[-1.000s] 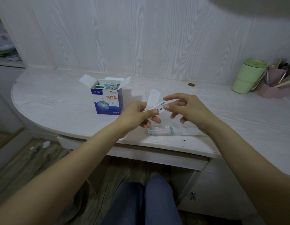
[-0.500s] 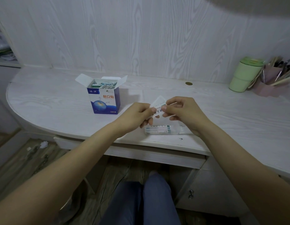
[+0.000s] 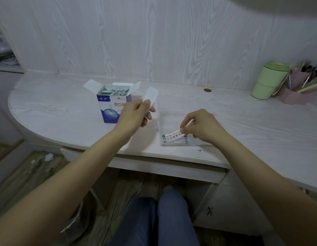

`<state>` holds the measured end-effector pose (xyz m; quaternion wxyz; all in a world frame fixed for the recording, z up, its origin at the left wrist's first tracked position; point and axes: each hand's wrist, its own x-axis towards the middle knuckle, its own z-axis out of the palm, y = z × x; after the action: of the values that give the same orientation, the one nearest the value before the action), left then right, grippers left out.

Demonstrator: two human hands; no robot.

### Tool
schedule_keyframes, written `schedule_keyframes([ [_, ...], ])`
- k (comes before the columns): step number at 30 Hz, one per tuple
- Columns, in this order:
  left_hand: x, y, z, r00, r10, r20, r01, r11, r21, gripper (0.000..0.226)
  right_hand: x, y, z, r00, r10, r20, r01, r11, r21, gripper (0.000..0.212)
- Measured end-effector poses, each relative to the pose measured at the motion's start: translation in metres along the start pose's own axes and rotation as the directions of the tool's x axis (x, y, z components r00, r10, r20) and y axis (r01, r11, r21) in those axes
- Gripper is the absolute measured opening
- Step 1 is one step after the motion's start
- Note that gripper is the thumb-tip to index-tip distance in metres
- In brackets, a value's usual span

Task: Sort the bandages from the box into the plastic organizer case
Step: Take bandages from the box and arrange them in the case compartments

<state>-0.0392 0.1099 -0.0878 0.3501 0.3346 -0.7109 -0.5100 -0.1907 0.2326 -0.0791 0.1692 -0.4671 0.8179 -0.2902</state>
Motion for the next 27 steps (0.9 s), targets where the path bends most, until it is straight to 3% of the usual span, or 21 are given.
schedule_keyframes([
  [9,-0.004,-0.003,0.006,0.979,0.030,0.203,-0.037,0.999,0.029,0.034,0.002,-0.010,0.006,0.999,-0.026,0.028,0.035,0.925,-0.379,0.011],
  [13,-0.005,0.002,0.007,0.947,0.025,0.321,-0.071,0.988,0.134,0.033,0.002,-0.014,0.004,0.998,-0.050,0.041,0.063,0.899,-0.434,0.013],
  [17,-0.005,0.006,0.009,0.939,0.088,0.331,-0.175,0.955,0.241,0.034,0.003,-0.014,0.007,0.995,-0.091,0.046,0.102,0.881,-0.463,0.012],
  [20,-0.005,0.004,0.010,0.943,0.156,0.292,-0.240,0.930,0.278,0.033,0.002,-0.009,0.004,0.993,-0.113,0.034,0.117,0.929,-0.350,0.008],
  [23,-0.004,0.002,0.009,0.950,0.201,0.240,-0.265,0.924,0.275,0.034,0.001,-0.003,-0.008,0.997,-0.074,0.005,0.074,0.994,-0.078,0.007],
  [27,-0.005,0.004,0.011,0.951,0.213,0.224,-0.266,0.933,0.243,0.037,-0.002,0.000,-0.017,0.999,-0.009,-0.048,0.022,0.961,0.277,0.011],
])
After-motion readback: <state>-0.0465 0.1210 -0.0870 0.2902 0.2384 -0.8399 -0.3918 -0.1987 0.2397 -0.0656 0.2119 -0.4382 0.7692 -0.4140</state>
